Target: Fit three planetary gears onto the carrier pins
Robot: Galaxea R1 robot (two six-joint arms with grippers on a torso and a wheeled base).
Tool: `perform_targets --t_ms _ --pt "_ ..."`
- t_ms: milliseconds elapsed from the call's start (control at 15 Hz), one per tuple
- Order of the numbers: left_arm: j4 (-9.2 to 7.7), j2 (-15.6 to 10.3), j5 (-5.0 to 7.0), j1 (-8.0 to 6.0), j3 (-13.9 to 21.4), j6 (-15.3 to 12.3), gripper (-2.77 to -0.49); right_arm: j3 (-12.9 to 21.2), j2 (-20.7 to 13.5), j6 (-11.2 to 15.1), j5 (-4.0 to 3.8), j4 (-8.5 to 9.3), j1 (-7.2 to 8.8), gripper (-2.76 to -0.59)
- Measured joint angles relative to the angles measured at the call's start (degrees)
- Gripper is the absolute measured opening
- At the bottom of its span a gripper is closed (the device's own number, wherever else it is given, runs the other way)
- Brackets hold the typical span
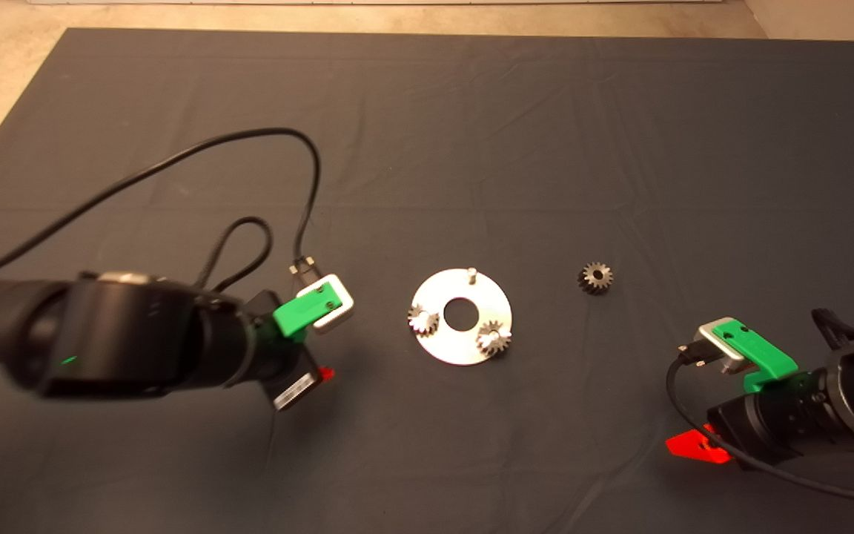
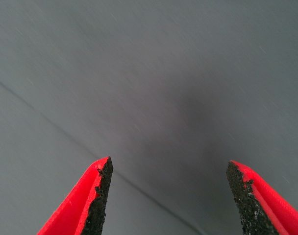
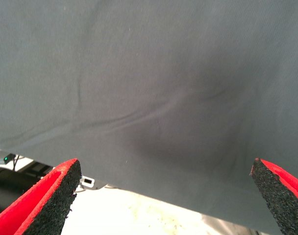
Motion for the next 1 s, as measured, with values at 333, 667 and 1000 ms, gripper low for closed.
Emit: perform_targets --t_ms 333,667,1000 --pt "-3.58 -0.08 4.75 -0.09 7.53 -10.01 -1.66 -0.72 0.50 -0.21 0.00 -10.84 -0.22 -0.76" --pt "-4.21 -0.04 7.14 -0.09 9.30 -13.41 -1.66 -5.78 2.14 -2.79 0.11 -12.09 -0.80 -0.76" --pt "-4.30 2.53 8.22 0.06 9.30 -15.19 -1.66 -13.91 4.91 -7.54 0.11 -12.69 -1.27 -0.76"
